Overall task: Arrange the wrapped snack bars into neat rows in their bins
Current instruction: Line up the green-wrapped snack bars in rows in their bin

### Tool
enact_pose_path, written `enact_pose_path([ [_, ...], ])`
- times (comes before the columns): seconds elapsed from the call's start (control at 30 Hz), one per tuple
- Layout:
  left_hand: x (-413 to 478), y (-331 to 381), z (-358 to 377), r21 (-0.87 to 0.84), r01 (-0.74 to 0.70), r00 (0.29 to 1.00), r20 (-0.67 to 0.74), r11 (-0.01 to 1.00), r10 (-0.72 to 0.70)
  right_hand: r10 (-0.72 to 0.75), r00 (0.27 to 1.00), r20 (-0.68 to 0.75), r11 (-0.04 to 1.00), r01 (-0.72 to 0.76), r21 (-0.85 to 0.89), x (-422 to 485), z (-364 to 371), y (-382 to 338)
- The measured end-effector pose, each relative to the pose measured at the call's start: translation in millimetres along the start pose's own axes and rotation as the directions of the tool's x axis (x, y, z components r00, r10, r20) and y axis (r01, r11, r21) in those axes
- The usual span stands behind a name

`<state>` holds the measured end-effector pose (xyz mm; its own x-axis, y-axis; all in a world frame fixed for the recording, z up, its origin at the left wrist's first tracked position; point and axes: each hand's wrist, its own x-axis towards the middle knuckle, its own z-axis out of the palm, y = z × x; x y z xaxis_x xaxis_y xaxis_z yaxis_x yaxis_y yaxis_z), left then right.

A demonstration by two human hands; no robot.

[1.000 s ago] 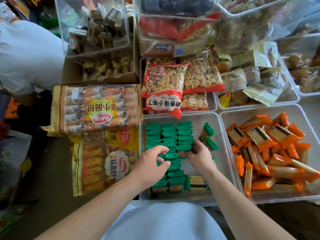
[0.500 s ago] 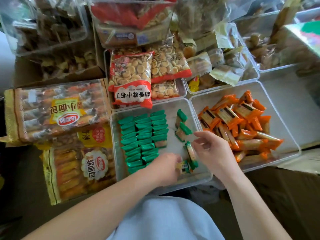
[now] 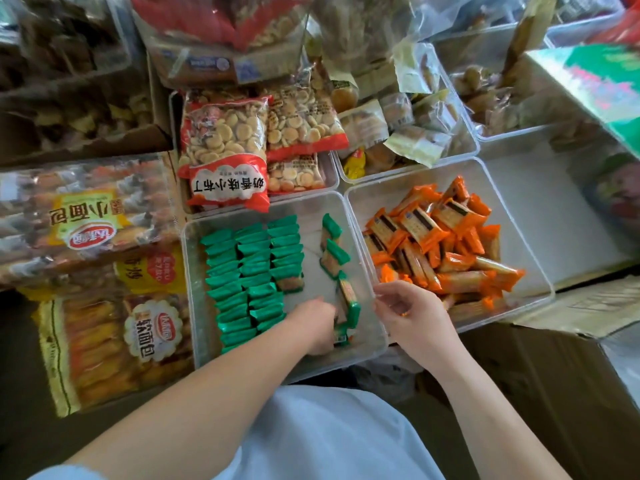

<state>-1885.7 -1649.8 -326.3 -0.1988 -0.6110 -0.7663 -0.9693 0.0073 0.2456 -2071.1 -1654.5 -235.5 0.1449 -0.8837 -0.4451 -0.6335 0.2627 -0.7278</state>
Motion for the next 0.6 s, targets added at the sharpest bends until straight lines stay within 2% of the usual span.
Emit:
enact_pose_path([
  [0.1,-10,1,-5,-0.041,-0.027,0.999,-0.033,0.999,0.025,-0.028,1.000,0.002,1.000,0.028,0.002,10,-2,-7],
  [0.27,-47,-3,-31,-0.345,-0.083,0.969,-0.248,0.935,-0.006,-0.067,0.997,-0.039,0.997,0.068,0.026,14,-4,-15],
  [0.33,-67,-12,-43,-0.546,-0.133,0.952,-0.304,0.827,-0.048,-0.080,0.993,-0.086,0.994,0.086,0.065,15,-5,-21],
  [0.4,-87,-21,-50,-0.710,-0.213,0.937,-0.344,0.672,-0.066,-0.082,0.993,-0.081,0.984,0.093,0.151,17,-2,-30],
  [0.5,-110,-25,-52,-0.845,-0.282,0.918,-0.376,0.454,-0.129,-0.077,0.995,0.064,0.955,0.055,0.293,19,8,-48],
  [0.6,-123,-23,-48,-0.877,-0.348,0.874,-0.431,0.331,-0.222,-0.087,0.967,0.239,0.914,-0.017,0.404,20,23,-57],
])
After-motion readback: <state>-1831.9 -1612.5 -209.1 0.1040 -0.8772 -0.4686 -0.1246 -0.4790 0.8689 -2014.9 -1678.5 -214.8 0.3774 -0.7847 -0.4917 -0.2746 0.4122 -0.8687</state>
